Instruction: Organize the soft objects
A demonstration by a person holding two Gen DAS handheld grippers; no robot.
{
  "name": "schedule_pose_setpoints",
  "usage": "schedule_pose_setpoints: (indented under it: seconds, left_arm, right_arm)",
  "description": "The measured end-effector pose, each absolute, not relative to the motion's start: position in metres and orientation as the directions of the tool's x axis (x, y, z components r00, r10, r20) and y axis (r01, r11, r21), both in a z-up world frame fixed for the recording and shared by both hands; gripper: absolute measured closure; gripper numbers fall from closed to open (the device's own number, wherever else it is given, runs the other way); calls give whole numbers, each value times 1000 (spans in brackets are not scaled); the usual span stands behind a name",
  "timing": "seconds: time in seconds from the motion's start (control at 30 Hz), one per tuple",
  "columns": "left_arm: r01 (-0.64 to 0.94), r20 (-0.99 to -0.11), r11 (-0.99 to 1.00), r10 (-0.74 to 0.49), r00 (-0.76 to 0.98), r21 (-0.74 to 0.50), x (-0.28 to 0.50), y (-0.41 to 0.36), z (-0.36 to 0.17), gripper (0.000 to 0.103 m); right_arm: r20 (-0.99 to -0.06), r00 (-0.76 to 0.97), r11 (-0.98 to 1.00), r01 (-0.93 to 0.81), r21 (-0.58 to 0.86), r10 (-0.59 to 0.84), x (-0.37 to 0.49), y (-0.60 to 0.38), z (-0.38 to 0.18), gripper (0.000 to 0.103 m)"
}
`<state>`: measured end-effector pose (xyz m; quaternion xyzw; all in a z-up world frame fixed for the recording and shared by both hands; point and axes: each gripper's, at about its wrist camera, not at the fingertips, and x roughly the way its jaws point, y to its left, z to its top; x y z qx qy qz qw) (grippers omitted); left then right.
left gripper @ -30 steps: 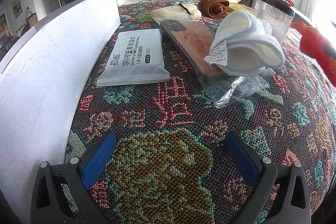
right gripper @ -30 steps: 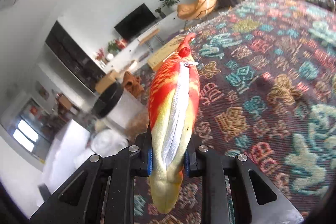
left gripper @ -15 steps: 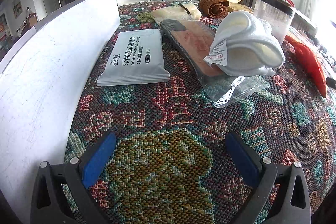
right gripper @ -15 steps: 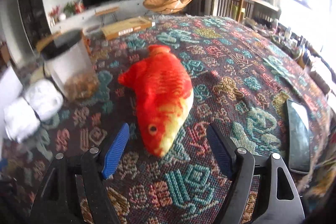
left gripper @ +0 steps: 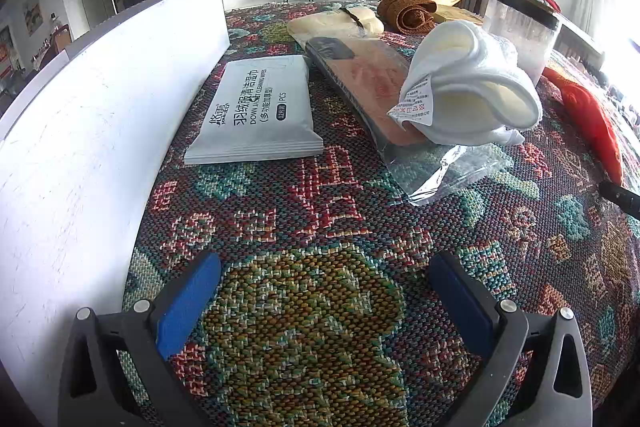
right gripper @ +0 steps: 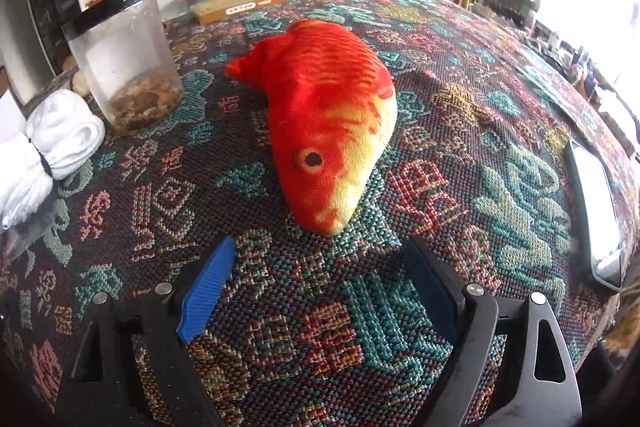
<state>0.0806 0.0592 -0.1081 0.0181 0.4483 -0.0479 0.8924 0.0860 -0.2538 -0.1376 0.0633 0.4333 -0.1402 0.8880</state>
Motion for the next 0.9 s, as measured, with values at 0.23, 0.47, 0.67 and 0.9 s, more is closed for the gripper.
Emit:
schedule_pose_setpoints:
  seconds: [0.23,0.47,0.67,0.9]
  left_arm:
    - [101,-802,995,-69,594,-11,80,59,-108,0]
    - [101,-802,995,-69,594,-11,81,59,-108,0]
    - [101,-802,995,-70,594,-11,80,59,-108,0]
    - [101,-802,995,-69,594,-11,81,59,-108,0]
  right_arm:
    - [-787,587,953,304,-3,-190,88,-255,-138,14]
    - [-787,587,952,305,-3,-190,88,-255,-138,14]
    - [-787,587,952,305,-3,-190,88,-255,-139,14]
    - [-786,588,952,305,-3,-191,89,-255,-138,14]
